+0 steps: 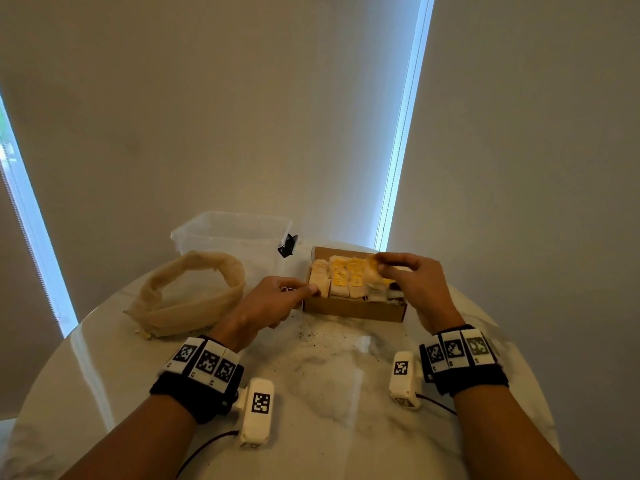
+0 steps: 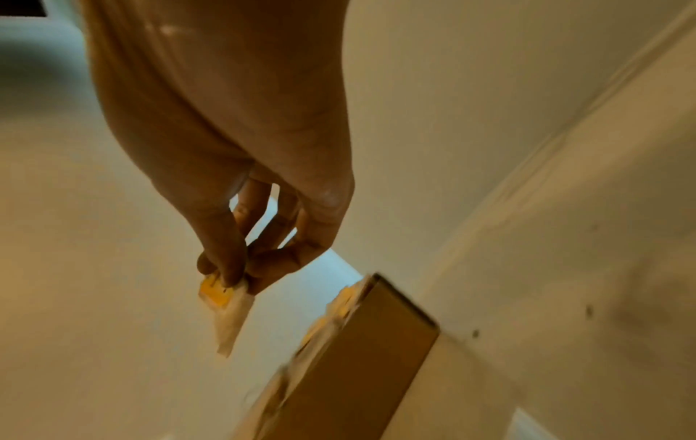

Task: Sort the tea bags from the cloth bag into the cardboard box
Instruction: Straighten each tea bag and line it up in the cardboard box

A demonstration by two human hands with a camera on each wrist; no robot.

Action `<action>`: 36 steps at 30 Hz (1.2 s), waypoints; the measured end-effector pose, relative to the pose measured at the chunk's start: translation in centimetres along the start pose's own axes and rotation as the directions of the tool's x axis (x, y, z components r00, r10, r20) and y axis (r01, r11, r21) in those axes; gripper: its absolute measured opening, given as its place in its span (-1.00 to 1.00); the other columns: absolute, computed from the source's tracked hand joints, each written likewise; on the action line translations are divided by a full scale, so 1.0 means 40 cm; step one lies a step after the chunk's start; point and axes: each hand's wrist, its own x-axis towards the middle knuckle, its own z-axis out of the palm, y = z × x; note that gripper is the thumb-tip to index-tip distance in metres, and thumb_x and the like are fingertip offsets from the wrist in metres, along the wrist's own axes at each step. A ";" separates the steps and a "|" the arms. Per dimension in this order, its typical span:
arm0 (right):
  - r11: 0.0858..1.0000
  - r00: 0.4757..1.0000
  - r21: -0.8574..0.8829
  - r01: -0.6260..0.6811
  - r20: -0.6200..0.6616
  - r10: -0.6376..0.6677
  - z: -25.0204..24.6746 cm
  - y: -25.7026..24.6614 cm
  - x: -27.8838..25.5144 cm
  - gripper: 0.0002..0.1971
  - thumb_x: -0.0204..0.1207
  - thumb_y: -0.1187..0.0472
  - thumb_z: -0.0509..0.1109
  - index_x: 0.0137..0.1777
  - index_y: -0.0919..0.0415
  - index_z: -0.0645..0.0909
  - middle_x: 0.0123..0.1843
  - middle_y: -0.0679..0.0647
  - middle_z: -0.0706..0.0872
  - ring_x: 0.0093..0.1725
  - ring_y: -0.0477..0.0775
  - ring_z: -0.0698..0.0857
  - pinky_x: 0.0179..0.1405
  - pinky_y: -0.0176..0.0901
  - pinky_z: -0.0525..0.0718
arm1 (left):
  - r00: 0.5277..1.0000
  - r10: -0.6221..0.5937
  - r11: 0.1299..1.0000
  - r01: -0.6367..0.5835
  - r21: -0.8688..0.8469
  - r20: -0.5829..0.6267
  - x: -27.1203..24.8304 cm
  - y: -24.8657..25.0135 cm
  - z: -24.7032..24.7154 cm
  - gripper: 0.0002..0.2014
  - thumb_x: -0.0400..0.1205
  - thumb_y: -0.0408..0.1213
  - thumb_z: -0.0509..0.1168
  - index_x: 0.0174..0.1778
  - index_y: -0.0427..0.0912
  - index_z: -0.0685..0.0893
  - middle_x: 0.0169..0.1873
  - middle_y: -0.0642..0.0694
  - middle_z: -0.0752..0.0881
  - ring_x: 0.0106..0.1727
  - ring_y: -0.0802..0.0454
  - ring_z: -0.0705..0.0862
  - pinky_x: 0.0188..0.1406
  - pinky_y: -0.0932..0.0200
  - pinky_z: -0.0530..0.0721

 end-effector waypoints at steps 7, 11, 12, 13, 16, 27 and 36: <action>0.980 0.980 -0.036 -0.196 -0.046 0.194 -0.099 0.052 0.039 -0.76 0.63 0.35 0.57 0.18 0.03 0.89 0.19 0.05 0.89 0.17 0.06 0.81 -0.07 -0.13 0.71 | 0.999 -0.026 0.996 0.028 -0.083 0.024 -0.007 0.013 0.000 -0.76 0.76 0.02 0.40 0.17 -0.01 0.89 -0.45 0.10 0.60 -0.52 0.16 0.34 -0.54 0.25 0.30; 0.962 0.965 -0.078 -0.263 0.001 0.263 -0.109 0.060 0.043 -0.76 0.66 0.35 0.54 0.24 0.09 0.88 0.23 0.06 0.85 0.15 0.02 0.78 0.00 -0.09 0.68 | 0.998 -0.047 0.996 0.050 -0.080 0.036 -0.007 0.019 -0.005 -0.74 0.77 0.02 0.38 0.23 -0.02 0.86 -0.44 0.07 0.56 -0.50 0.15 0.34 -0.54 0.24 0.30; 0.958 0.962 -0.087 -0.272 0.013 0.274 -0.109 0.062 0.044 -0.76 0.66 0.34 0.54 0.25 0.09 0.88 0.23 0.07 0.85 0.15 0.03 0.78 0.04 -0.07 0.68 | 0.998 -0.053 0.995 0.056 -0.079 0.036 -0.006 0.019 -0.005 -0.73 0.78 0.01 0.37 0.24 -0.03 0.85 -0.45 0.07 0.56 -0.51 0.15 0.34 -0.55 0.25 0.30; 0.955 0.959 -0.100 -0.278 0.021 0.281 -0.107 0.064 0.046 -0.75 0.67 0.33 0.54 0.26 0.08 0.88 0.24 0.07 0.84 0.17 0.04 0.78 0.07 -0.04 0.67 | 0.998 -0.057 0.995 0.060 -0.078 0.039 -0.005 0.020 -0.005 -0.73 0.78 0.00 0.37 0.24 -0.04 0.84 -0.46 0.07 0.56 -0.51 0.15 0.33 -0.55 0.25 0.30; 0.949 0.957 -0.138 -0.284 0.023 0.290 -0.102 0.074 0.051 -0.74 0.66 0.34 0.55 0.24 0.04 0.88 0.25 0.06 0.83 0.17 0.04 0.78 0.06 -0.04 0.66 | 0.997 -0.055 0.994 0.059 -0.097 0.050 -0.004 0.018 -0.006 -0.74 0.79 -0.02 0.37 0.22 -0.05 0.86 -0.50 0.10 0.54 -0.51 0.14 0.30 -0.55 0.24 0.26; 0.945 0.963 -0.193 -0.265 -0.008 0.269 -0.085 0.100 0.057 -0.58 0.52 0.42 0.64 0.30 0.00 0.87 0.29 0.02 0.76 0.29 0.19 0.66 0.12 0.01 0.66 | 0.997 -0.057 0.994 0.062 -0.095 0.051 0.001 0.012 -0.006 -0.75 0.79 0.00 0.36 0.21 -0.03 0.85 -0.50 0.08 0.51 -0.52 0.14 0.30 -0.54 0.23 0.25; 0.999 0.983 0.018 -0.041 -0.179 0.043 -0.072 0.021 0.025 -0.72 0.63 0.32 0.58 0.22 -0.08 0.82 0.22 -0.01 0.83 0.21 0.03 0.77 -0.09 -0.17 0.66 | 0.992 -0.114 0.934 0.126 -0.335 0.054 0.012 0.018 0.008 -0.14 0.68 0.51 0.01 0.37 -0.25 0.71 -0.19 -0.12 0.57 -0.42 0.13 0.48 -0.47 0.21 0.42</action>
